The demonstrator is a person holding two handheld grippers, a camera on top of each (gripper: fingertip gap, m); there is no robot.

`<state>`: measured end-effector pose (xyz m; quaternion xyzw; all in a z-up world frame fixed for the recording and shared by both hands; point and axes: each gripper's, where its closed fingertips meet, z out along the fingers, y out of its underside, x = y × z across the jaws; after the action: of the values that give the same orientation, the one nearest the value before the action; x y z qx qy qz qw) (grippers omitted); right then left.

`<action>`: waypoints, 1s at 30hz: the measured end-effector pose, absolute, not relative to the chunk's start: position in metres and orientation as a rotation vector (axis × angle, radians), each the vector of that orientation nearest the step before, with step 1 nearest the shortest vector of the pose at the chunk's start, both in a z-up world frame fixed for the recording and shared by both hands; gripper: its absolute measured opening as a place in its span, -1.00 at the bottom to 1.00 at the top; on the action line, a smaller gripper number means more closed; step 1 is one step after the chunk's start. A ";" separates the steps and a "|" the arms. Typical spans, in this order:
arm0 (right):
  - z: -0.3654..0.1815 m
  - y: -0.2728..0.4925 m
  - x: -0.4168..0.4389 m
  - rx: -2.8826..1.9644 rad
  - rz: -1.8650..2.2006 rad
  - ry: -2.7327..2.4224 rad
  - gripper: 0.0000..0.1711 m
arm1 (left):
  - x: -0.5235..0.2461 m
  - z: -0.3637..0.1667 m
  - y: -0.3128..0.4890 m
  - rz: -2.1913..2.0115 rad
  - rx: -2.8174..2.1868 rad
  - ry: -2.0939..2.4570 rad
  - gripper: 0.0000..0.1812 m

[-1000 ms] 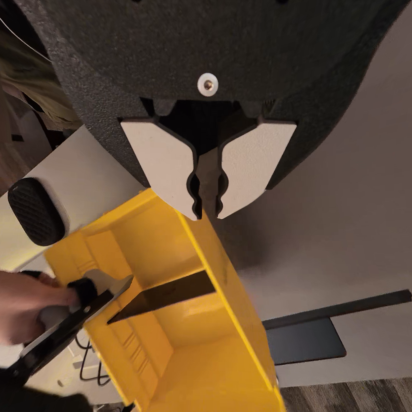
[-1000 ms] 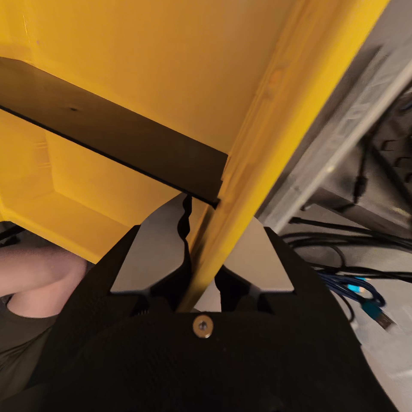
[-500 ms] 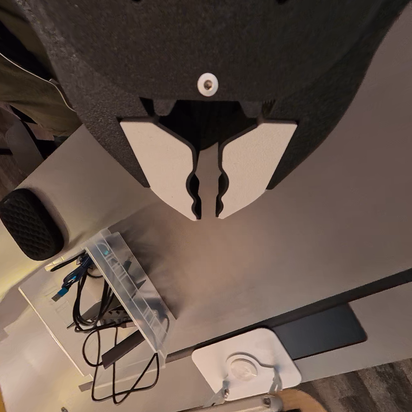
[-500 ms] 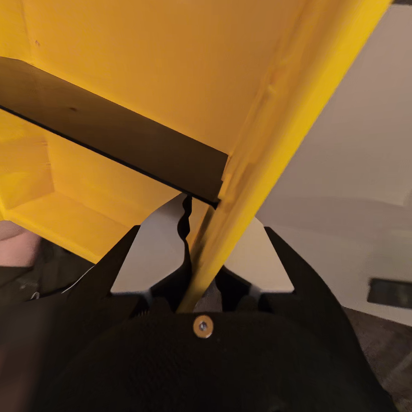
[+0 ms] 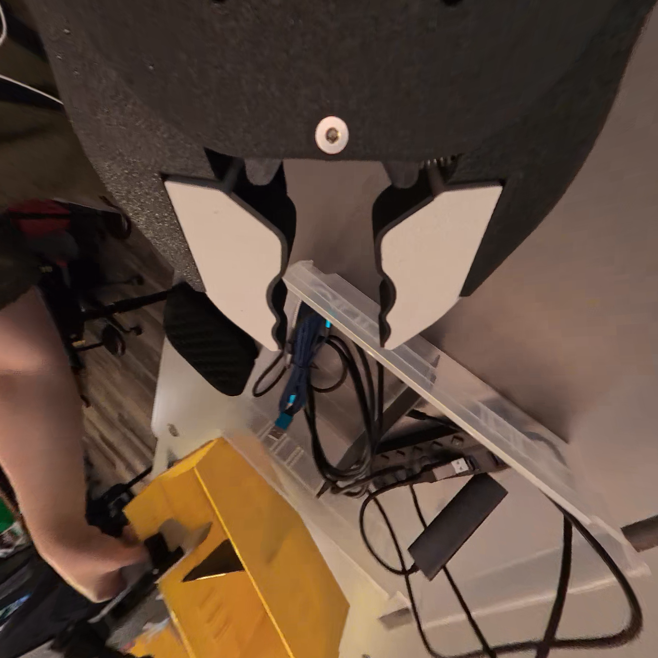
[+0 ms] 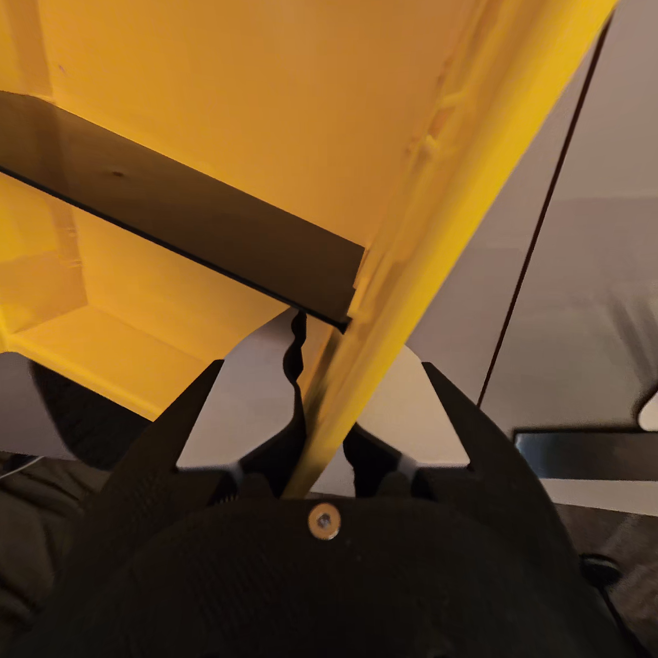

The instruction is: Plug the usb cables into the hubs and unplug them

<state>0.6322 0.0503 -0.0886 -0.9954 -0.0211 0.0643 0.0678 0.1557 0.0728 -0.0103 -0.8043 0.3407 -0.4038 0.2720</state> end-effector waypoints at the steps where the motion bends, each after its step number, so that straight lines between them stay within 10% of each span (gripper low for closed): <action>1: -0.098 0.051 0.634 -3.008 0.177 -0.091 -0.76 | 0.163 -0.020 0.080 -1.074 -2.222 0.921 -0.45; 10: -0.136 0.058 0.616 -3.008 0.323 -0.177 -0.77 | 0.175 -0.088 0.109 -0.671 -2.585 1.034 -0.35; 18: -0.145 0.054 0.597 -3.052 0.383 -0.250 -0.77 | 0.175 -0.091 0.103 -0.642 -2.889 1.108 -0.80; 30: -0.149 0.058 0.553 -3.050 0.449 -0.302 -0.76 | 0.110 -0.092 0.133 -0.377 -3.018 0.995 -0.93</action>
<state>0.5532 0.0582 -0.1492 -0.9844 -0.0975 0.1448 0.0219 0.1101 0.1326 -0.0918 -0.9427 0.3107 -0.1178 -0.0291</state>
